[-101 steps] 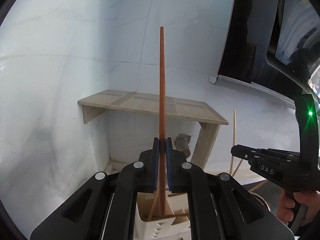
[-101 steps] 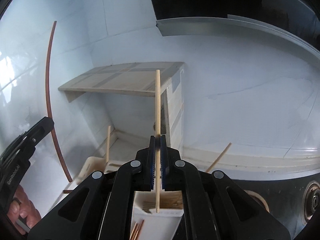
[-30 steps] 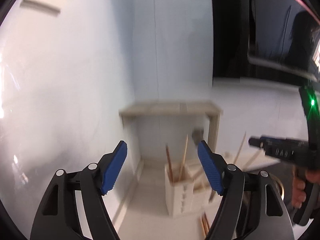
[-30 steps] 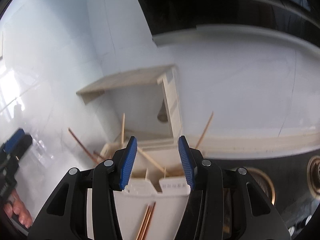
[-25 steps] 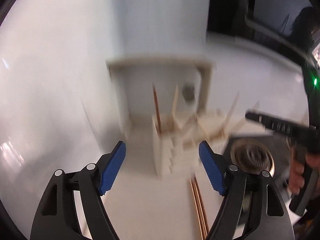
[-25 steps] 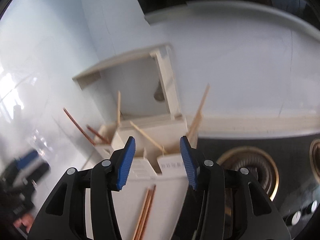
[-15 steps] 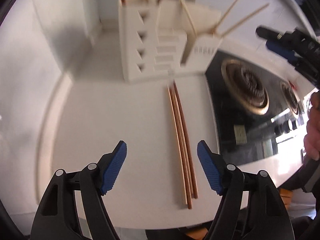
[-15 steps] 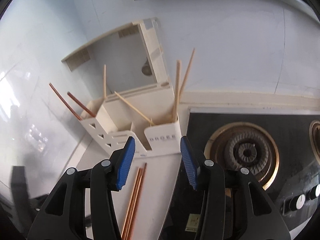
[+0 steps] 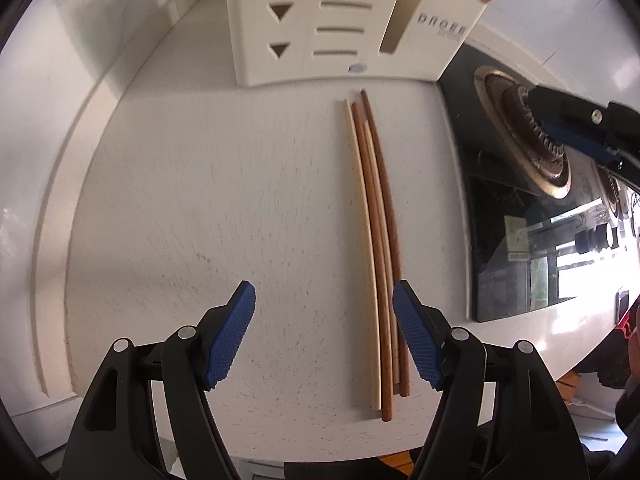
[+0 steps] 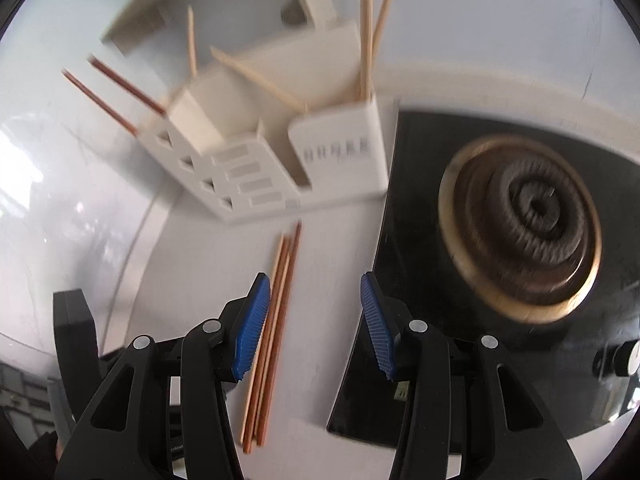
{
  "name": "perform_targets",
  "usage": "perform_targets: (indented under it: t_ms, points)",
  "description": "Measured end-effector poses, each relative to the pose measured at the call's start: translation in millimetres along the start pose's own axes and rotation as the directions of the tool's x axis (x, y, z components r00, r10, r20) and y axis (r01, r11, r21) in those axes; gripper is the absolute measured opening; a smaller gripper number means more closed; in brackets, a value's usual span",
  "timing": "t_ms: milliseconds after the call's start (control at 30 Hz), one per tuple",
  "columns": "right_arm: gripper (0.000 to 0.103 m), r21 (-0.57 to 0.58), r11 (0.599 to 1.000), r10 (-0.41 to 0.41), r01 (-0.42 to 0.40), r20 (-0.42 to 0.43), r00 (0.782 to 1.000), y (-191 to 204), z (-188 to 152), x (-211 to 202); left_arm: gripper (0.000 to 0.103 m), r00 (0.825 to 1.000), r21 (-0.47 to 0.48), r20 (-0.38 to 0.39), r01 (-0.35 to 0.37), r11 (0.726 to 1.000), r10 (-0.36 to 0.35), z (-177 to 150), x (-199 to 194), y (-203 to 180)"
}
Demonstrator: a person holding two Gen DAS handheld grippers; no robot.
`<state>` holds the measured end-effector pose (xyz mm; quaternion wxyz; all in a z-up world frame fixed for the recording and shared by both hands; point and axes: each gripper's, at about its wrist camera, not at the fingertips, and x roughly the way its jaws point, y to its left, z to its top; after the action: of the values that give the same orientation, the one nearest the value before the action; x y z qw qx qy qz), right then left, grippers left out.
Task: Organize utensils
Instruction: 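Move both open tools back down toward the remaining chopsticks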
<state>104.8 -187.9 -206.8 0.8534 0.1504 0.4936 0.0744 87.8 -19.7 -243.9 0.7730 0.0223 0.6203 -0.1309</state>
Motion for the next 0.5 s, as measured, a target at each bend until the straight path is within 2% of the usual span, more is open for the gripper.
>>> perform_targets:
  t_ms: [100, 200, 500]
  points:
    - [0.047, -0.004, 1.000, -0.001, 0.000, -0.094, 0.996, 0.6, -3.9, 16.2, 0.070, 1.000, -0.011, -0.027, -0.004, 1.000, 0.004, -0.4, 7.3, 4.1]
    - [0.047, 0.011, 1.000, 0.015, -0.013, -0.147, 0.989, 0.7, -6.8, 25.4, 0.070, 0.998, -0.026, -0.060, 0.007, 1.000, -0.008, -0.5, 13.5, 7.4]
    - [0.047, 0.013, 1.000, 0.002, 0.000, -0.138, 0.990, 4.4, -6.0, 30.3, 0.070, 0.995, -0.005, -0.095, -0.011, 1.000, 0.011, 6.5, 23.9, 5.1]
